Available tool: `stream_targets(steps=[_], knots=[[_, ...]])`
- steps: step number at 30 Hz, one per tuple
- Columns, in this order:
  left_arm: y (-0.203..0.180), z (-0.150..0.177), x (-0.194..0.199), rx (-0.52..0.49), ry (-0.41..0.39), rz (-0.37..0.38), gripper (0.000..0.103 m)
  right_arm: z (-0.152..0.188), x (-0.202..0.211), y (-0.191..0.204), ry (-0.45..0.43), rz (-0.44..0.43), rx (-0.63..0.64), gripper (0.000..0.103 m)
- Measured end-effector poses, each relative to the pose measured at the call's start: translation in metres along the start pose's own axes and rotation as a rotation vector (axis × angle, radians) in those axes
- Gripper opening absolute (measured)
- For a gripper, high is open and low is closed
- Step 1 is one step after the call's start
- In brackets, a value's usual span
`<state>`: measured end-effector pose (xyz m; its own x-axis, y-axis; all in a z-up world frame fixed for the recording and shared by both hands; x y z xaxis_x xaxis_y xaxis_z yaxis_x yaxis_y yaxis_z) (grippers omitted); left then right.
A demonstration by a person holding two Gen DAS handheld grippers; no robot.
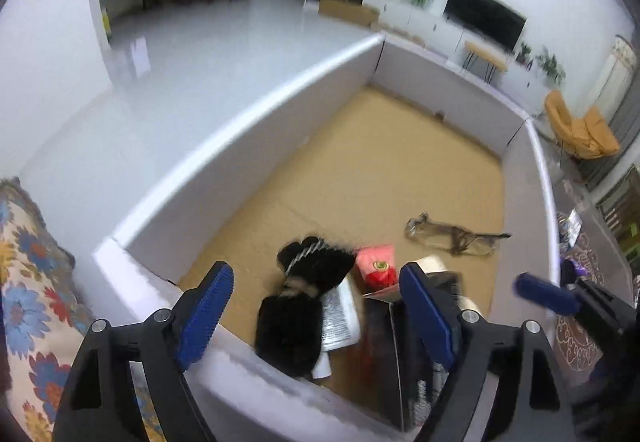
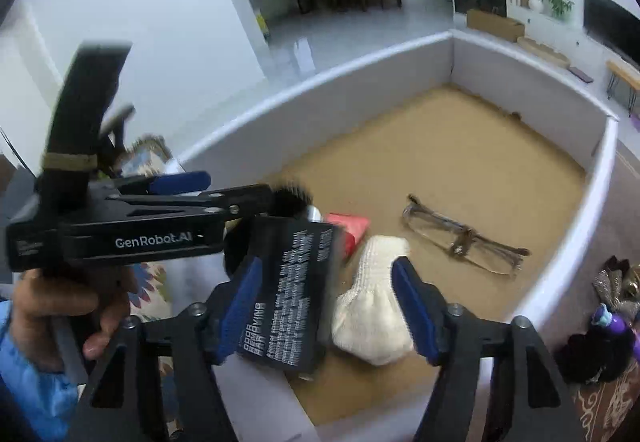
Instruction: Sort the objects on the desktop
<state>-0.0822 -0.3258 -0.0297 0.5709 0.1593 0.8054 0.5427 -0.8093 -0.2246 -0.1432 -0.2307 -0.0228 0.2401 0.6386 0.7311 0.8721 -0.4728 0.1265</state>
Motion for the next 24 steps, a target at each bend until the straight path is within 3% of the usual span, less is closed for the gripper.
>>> stream_targets(steps=[1,3,6,10,13,16,18,19,20,21,24], knots=[[-0.006,0.002,0.013,-0.002,-0.034,0.011,0.085,-0.002,0.014,-0.003,-0.042,0.011,-0.001,0.087],[-0.018,-0.002,0.028,-0.003,-0.065,0.045,0.085,0.005,0.053,-0.019,-0.132,0.073,0.007,0.096],[-0.066,0.022,0.054,-0.050,-0.063,0.169,0.085,0.038,0.103,-0.053,-0.200,0.197,0.009,0.103],[-0.161,0.099,0.075,-0.222,-0.012,0.337,0.087,0.124,0.143,-0.120,-0.133,0.383,-0.049,0.103],[-0.218,0.167,0.060,-0.328,0.064,0.398,0.095,0.209,0.163,-0.167,-0.003,0.509,-0.124,0.103],[-0.247,0.229,0.016,-0.396,0.163,0.352,0.095,0.285,0.187,-0.200,0.089,0.584,-0.220,0.103],[-0.256,0.255,-0.017,-0.409,0.206,0.301,0.095,0.311,0.198,-0.209,0.109,0.600,-0.268,0.103],[-0.259,0.262,-0.029,-0.415,0.210,0.277,0.094,0.317,0.198,-0.212,0.119,0.607,-0.287,0.103],[-0.265,0.259,-0.029,-0.456,0.124,0.251,0.095,0.326,0.200,-0.214,0.128,0.609,-0.307,0.103],[-0.270,0.256,-0.034,-0.485,0.105,0.226,0.095,0.333,0.206,-0.216,0.129,0.607,-0.315,0.103],[-0.280,0.255,-0.050,-0.521,0.113,0.199,0.098,0.337,0.196,-0.216,0.127,0.601,-0.328,0.103]])
Point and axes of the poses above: each gripper's, at about its wrist camera, not at the fingertips, and x roughly against the way its jaws point, y to its left, z to its underside, the point moved 10 cm from there along -x, roughly the way its jaws point, and after that the axes turned 11 degrees about x, right-handed, at the moved point
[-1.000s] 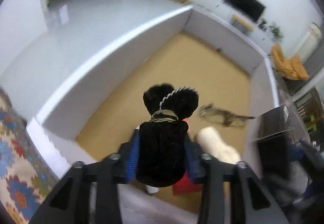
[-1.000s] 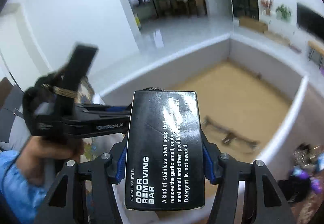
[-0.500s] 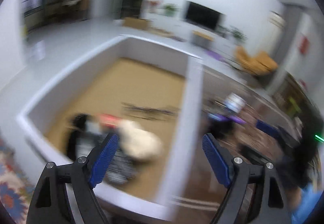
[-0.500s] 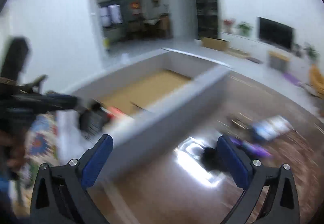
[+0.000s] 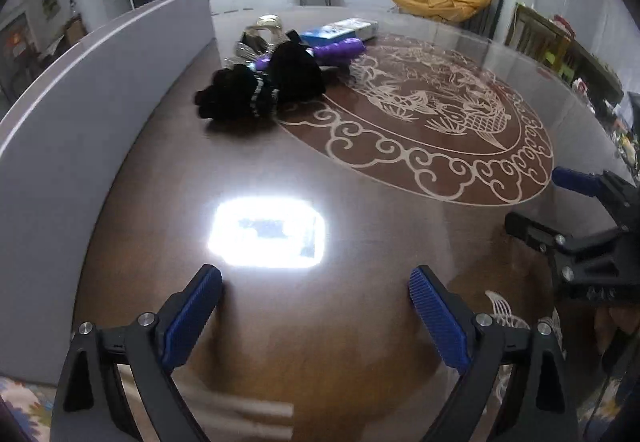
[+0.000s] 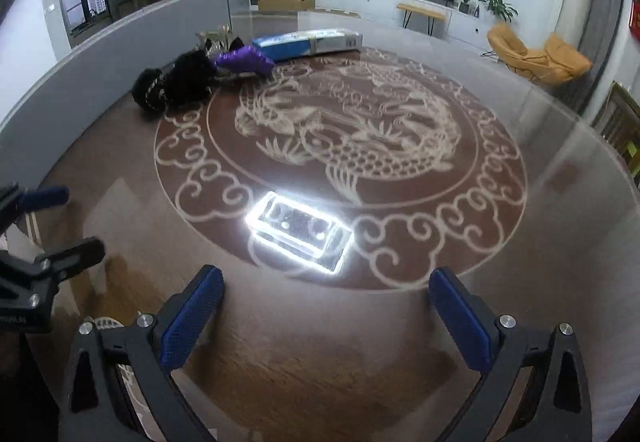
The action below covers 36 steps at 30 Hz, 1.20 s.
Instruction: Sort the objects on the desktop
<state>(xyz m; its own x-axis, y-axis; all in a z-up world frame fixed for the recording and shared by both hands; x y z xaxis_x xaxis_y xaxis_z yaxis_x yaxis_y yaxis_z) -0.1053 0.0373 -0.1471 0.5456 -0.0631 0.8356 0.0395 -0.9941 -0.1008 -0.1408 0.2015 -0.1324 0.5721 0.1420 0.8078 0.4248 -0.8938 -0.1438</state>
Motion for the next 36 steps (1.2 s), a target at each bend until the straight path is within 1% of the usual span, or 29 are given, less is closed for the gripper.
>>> stream_targets(steps=[3,5,9,15,36], knots=[[0.002,-0.010,-0.005,0.018,-0.027,-0.009,0.103,0.000,0.000,-0.003,0.008,-0.006,-0.032,0.103],[0.002,-0.019,-0.012,0.034,-0.036,-0.016,0.103,0.002,-0.002,0.001,0.009,0.000,-0.033,0.103],[0.009,-0.026,0.001,0.048,-0.044,-0.025,0.103,0.003,-0.005,0.001,0.009,0.000,-0.033,0.103],[0.008,-0.041,-0.003,0.021,-0.045,-0.003,0.103,0.002,-0.006,0.001,0.009,-0.001,-0.033,0.103],[0.007,-0.040,-0.001,0.020,-0.046,-0.003,0.103,0.002,-0.005,0.000,0.009,-0.001,-0.032,0.103]])
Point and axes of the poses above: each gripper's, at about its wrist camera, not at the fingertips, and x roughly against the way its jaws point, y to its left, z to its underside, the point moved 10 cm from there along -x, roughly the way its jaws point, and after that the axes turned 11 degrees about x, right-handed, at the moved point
